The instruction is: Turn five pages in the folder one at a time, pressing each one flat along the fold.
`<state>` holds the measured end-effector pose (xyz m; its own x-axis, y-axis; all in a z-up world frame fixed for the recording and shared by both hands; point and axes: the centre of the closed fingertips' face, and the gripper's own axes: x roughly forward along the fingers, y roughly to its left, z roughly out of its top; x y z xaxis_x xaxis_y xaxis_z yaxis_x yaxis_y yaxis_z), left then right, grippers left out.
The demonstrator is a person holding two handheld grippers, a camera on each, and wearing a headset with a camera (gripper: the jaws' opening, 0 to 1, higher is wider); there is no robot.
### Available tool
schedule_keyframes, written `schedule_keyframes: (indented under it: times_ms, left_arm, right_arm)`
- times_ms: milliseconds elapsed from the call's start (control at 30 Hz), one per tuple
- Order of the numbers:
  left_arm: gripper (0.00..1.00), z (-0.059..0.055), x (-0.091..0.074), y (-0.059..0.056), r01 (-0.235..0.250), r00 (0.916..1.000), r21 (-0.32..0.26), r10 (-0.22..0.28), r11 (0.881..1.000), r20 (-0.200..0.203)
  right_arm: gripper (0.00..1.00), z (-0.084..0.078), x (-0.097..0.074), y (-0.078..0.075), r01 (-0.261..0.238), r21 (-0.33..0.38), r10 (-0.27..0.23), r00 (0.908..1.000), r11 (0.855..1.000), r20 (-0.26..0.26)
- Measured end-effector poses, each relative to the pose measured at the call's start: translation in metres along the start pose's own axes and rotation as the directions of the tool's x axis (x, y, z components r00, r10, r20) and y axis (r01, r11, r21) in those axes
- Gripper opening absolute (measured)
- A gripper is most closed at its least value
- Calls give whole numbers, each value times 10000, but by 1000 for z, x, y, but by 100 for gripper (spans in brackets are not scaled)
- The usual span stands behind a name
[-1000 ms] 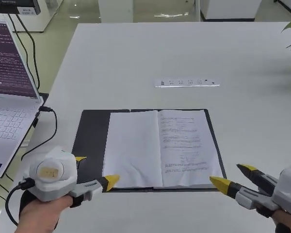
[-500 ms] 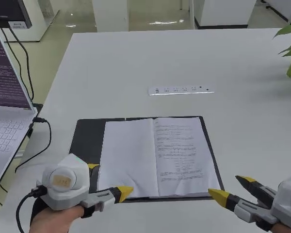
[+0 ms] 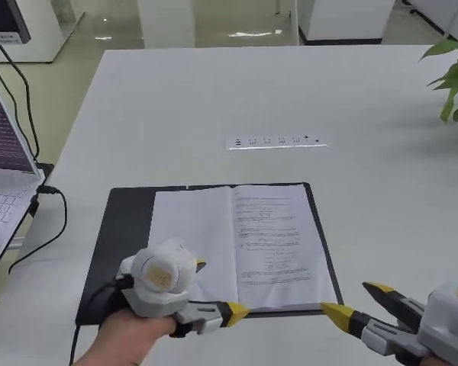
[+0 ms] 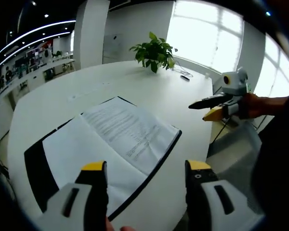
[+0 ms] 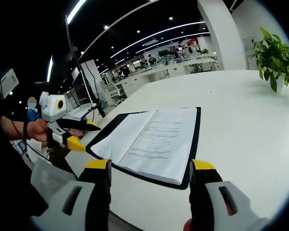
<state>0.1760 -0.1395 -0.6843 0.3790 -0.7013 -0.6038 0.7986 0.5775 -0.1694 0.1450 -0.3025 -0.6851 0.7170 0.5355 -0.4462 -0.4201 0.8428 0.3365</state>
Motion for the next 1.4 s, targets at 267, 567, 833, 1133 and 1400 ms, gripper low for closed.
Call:
schedule_keyframes:
  times_ms: [267,567,833,1133,1400]
  left_arm:
    - [64,23,51,-23,878,9959,422,-868,9952,-240]
    - [64,27,119,-39,1212,9899,809,-1144,9893,-837]
    - [65,14,161,-35,359,9902,1059,-210,9937,-1384]
    - [60,-3,173,-38,210,9847,1633,78,9864,-1741]
    - [55,-1,172,-33,288,9859,1471,-38,9887,-1673]
  right_arm:
    - [64,-4,-1,1,-69,57,70,9998,10000,-178]
    - [63,-6,-4,-5,51,260,-46,9998,9996,-187]
    - [61,-11,-2,-8,60,478,-47,9996,9988,-268]
    - [60,-15,-1,-19,127,704,-102,9993,9974,-367]
    - [57,-9,12,-25,-16,826,40,9996,9966,-283]
